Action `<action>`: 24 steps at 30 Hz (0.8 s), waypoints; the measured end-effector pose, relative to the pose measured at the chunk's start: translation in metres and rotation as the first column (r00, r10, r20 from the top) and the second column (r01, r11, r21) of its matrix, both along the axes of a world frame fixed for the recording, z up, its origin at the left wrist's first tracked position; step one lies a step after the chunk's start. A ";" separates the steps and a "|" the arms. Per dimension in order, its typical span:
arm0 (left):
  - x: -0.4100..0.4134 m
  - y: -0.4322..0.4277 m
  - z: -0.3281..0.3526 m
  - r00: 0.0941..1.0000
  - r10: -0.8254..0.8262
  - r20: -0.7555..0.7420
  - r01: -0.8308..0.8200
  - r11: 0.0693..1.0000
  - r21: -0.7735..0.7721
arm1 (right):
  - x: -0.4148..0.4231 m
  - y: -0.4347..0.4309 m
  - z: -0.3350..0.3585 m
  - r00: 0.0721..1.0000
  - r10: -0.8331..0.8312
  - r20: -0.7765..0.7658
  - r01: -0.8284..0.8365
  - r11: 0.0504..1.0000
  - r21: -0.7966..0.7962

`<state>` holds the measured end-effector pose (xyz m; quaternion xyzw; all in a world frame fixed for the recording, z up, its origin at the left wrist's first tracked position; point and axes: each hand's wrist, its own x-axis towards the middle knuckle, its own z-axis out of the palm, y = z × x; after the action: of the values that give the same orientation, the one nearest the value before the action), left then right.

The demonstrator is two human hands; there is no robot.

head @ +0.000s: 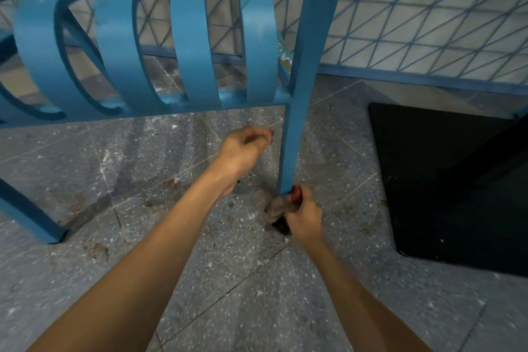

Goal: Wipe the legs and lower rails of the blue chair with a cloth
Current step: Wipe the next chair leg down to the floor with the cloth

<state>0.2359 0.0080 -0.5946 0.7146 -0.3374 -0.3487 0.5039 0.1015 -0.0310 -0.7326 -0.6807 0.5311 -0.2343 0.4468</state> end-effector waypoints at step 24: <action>-0.016 -0.009 -0.014 0.994 0.087 -0.064 -0.091 0.994 -0.060 | -0.008 -0.017 -0.012 0.987 0.137 -0.088 -0.139 0.990 -0.022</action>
<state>0.2199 -0.0008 -0.6084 0.7020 -0.3003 -0.3367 0.5511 0.0935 -0.0478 -0.7445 -0.7314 0.4982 -0.1807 0.4291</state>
